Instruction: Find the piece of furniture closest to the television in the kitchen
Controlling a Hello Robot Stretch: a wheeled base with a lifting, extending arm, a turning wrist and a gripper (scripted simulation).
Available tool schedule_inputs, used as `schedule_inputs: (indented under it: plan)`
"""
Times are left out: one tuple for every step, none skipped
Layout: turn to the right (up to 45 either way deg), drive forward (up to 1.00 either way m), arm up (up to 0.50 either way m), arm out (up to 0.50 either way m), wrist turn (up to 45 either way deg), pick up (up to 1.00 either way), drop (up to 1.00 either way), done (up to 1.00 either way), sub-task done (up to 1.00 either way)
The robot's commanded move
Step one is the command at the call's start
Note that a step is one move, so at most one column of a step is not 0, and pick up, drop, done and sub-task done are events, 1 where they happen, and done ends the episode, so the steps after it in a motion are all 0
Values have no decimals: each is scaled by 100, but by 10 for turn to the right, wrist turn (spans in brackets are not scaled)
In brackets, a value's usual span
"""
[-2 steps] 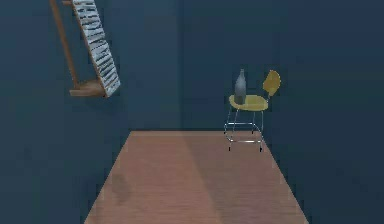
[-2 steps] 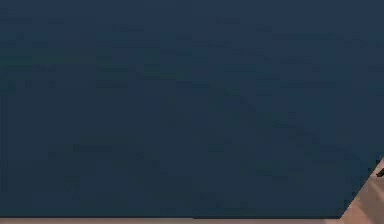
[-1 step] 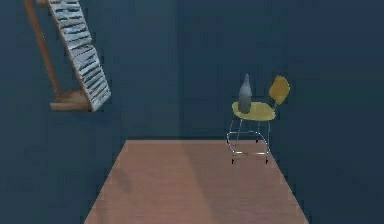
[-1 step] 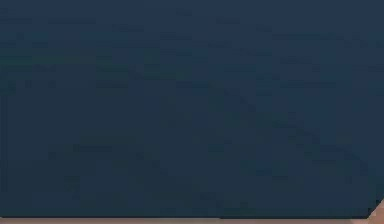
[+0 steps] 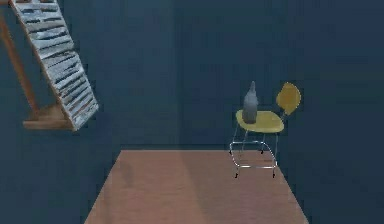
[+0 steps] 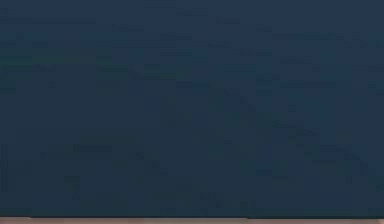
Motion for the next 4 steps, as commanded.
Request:
schedule_inputs:
  plan:
    - [180, 0, 0, 0, 0, 0, 0, 0, 0]
    - [0, 80, 0, 0, 0, 0, 0, 0, 0]
    - [450, 0, 0, 0, 0, 0, 0, 0, 0]
    - [450, 0, 0, 0, 0, 0, 0, 0, 0]
